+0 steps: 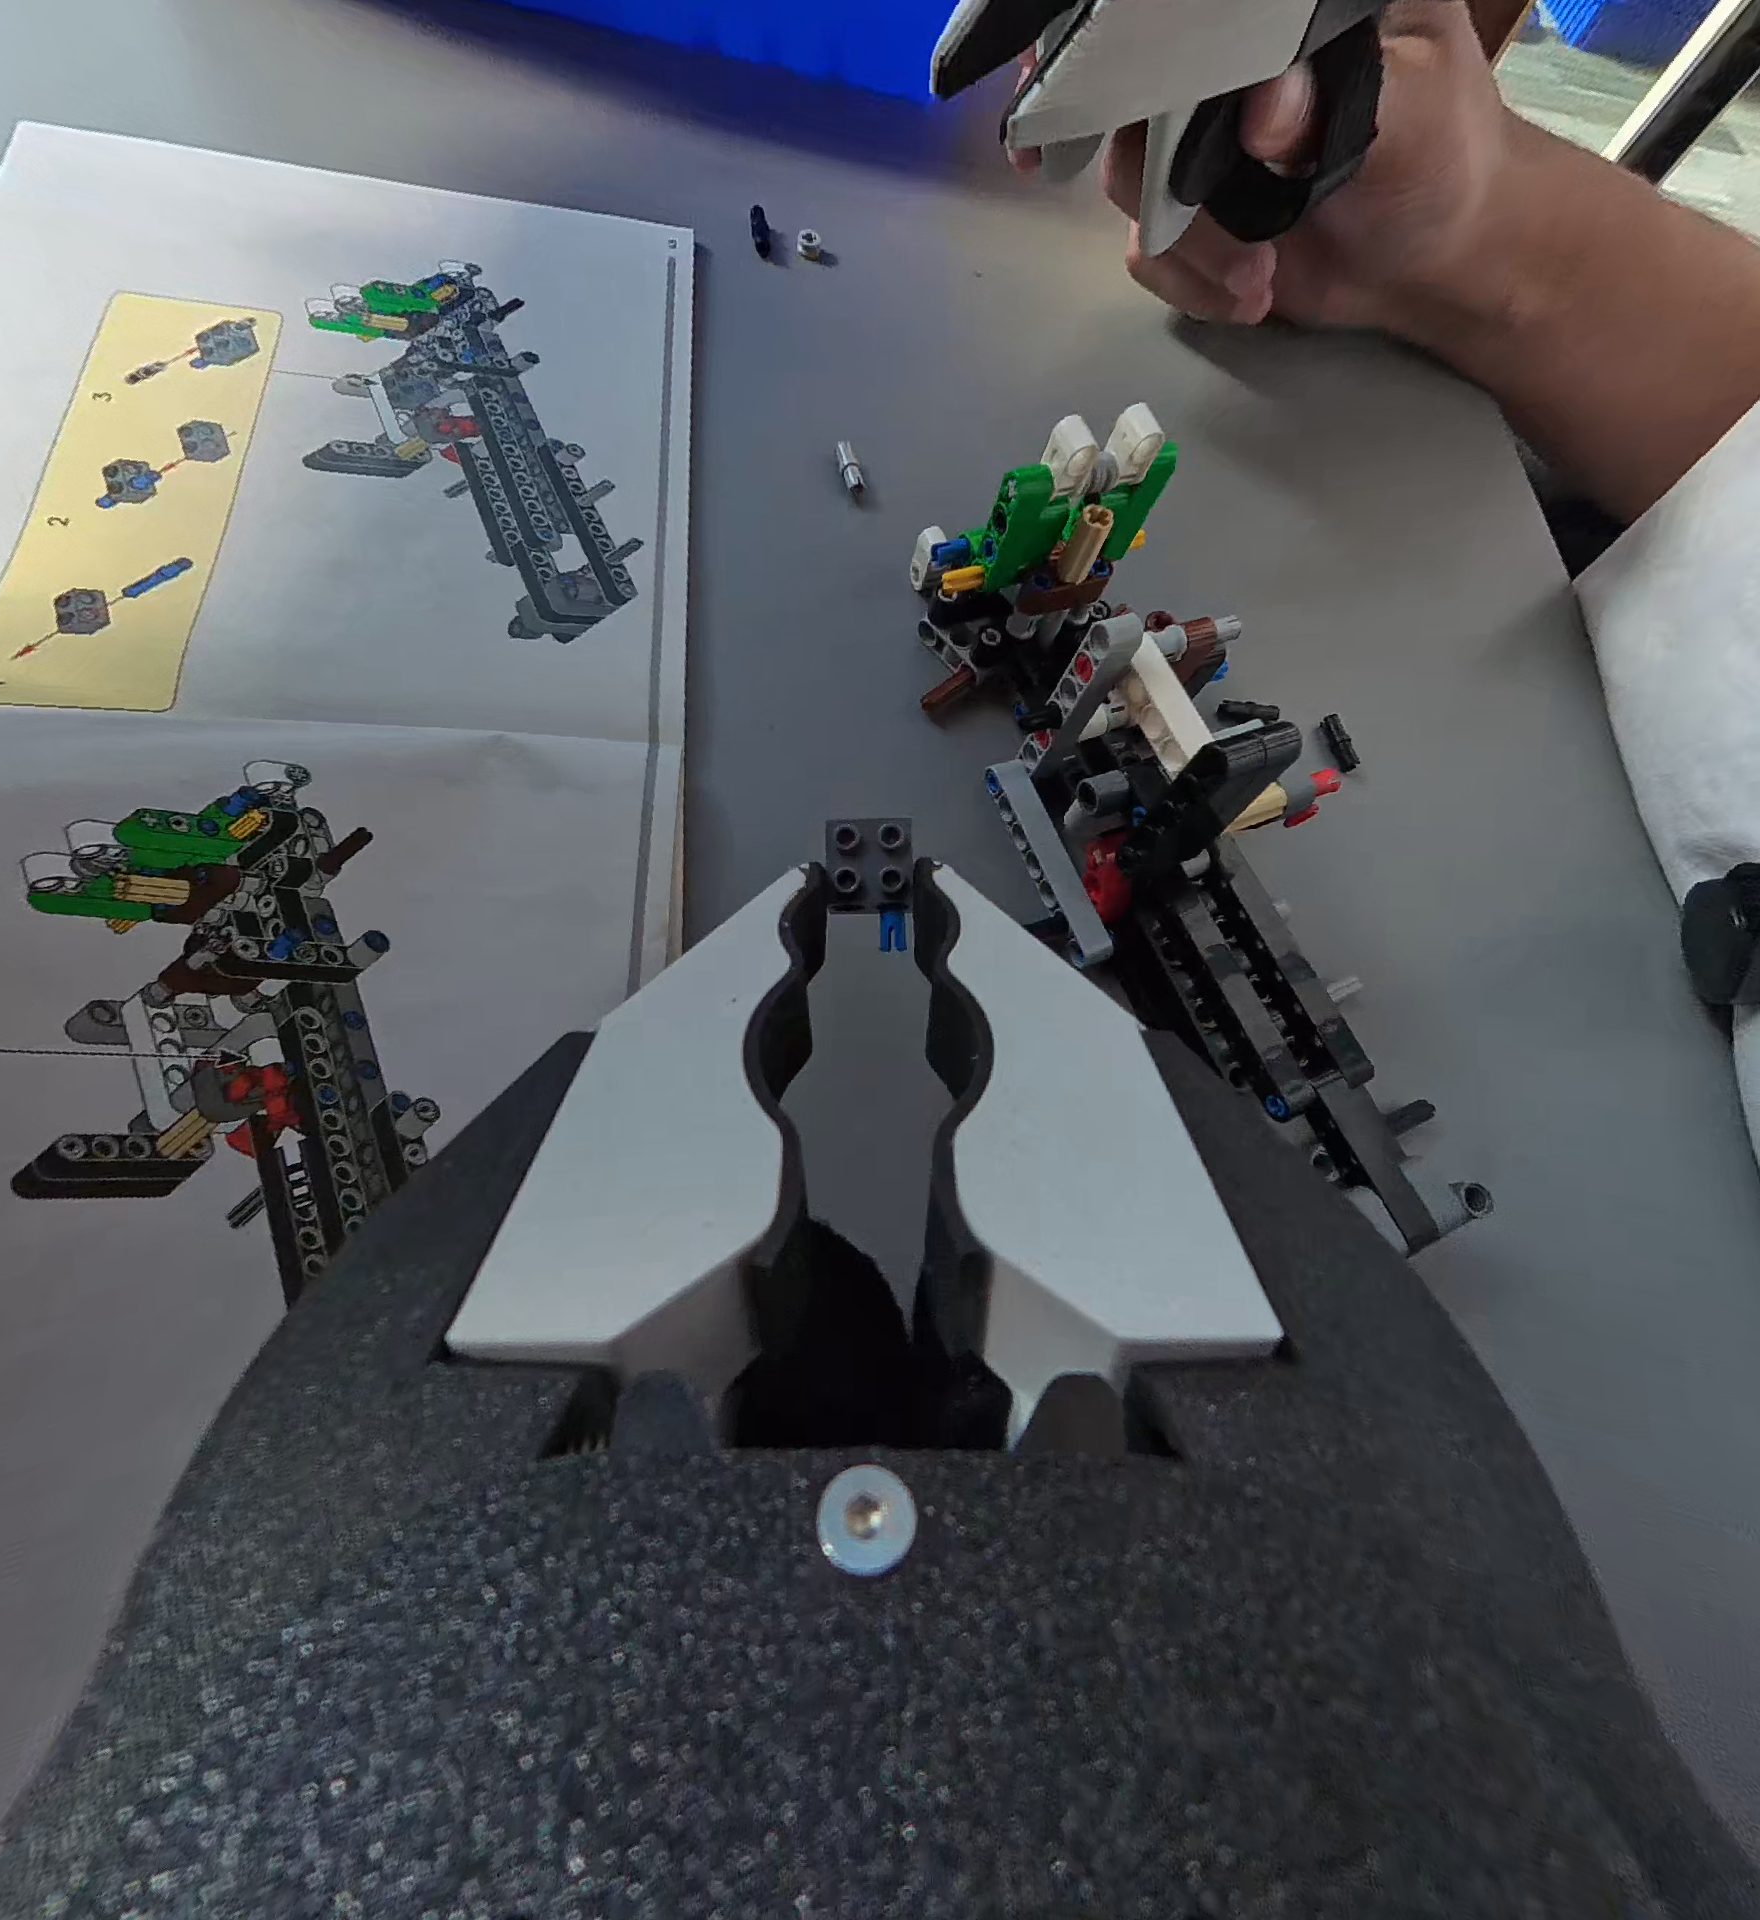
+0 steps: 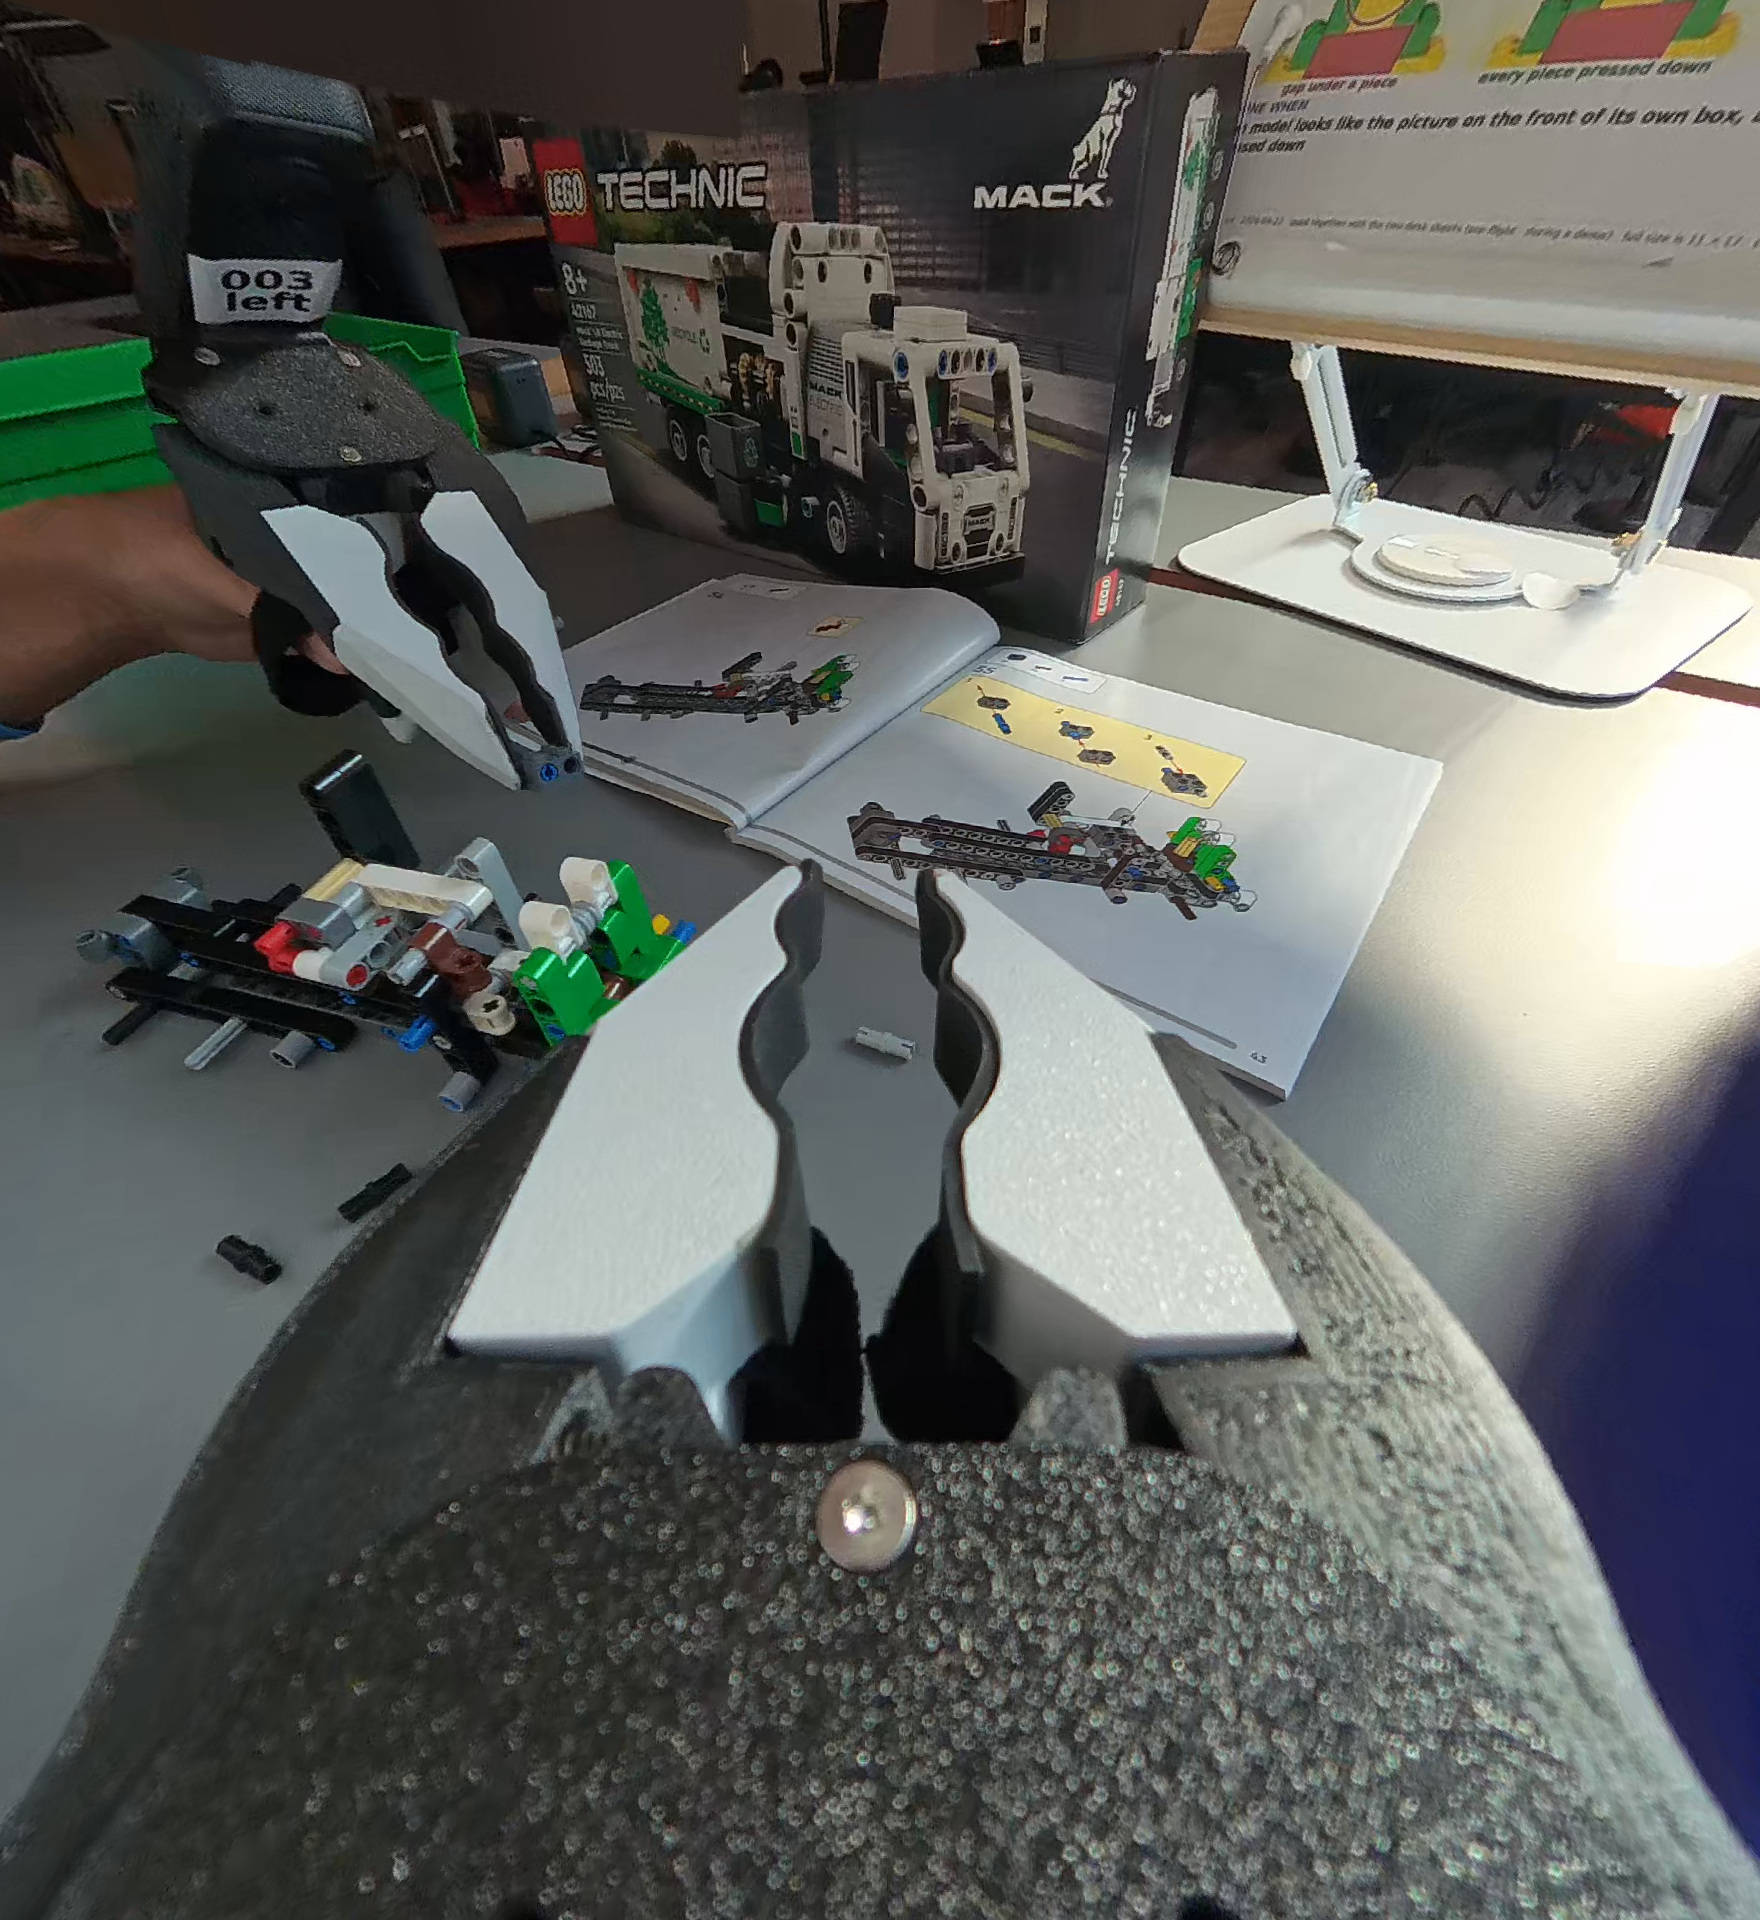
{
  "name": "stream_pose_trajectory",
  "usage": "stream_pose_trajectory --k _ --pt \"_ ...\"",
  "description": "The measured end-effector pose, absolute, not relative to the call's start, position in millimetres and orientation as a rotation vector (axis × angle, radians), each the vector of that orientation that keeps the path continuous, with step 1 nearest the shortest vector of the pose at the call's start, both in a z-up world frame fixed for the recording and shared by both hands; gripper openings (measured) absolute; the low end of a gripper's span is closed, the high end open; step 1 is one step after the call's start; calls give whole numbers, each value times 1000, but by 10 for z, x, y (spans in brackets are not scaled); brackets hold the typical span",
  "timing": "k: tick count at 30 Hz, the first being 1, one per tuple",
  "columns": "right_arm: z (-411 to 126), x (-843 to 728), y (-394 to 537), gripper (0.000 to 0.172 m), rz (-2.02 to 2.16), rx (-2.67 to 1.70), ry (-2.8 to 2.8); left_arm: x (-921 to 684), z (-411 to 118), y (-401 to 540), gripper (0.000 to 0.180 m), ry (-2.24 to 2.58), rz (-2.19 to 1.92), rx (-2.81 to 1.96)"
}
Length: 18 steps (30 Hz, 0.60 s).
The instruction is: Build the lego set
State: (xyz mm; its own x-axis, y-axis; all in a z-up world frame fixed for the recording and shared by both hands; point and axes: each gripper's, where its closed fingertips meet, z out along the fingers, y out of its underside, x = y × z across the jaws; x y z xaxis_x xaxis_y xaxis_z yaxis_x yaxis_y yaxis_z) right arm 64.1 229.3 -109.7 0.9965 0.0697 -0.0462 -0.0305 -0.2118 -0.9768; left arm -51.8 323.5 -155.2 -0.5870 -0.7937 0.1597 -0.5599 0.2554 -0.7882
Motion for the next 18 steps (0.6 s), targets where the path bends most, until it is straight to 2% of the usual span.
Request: stream_pose_trajectory --k 18 --pt "-1151 569 2284 13 111 -1820 -62 -479 -1691 3253 13 2284 -1177 -1267"
